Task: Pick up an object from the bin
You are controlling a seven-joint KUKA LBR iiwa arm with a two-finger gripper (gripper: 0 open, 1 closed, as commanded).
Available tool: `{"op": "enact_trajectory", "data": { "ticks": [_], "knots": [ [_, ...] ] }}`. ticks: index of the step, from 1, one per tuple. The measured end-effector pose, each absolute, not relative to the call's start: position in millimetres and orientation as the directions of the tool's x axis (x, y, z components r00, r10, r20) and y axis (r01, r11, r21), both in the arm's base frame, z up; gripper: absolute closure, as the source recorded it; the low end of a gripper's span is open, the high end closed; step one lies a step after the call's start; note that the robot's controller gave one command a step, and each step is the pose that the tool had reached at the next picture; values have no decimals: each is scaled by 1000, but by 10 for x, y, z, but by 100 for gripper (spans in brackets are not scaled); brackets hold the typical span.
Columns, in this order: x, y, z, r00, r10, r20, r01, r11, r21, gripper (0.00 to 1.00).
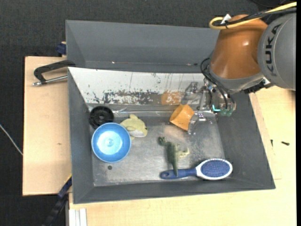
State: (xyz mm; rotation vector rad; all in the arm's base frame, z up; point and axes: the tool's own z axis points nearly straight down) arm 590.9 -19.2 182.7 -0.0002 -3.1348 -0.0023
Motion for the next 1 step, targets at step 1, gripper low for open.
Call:
{"op": "enact_trajectory", "data": {
  "ticks": [1],
  "knots": [
    [6038, -257, 726, -946, -323, -10, -323, 946, 1, 0]
  ]
}}
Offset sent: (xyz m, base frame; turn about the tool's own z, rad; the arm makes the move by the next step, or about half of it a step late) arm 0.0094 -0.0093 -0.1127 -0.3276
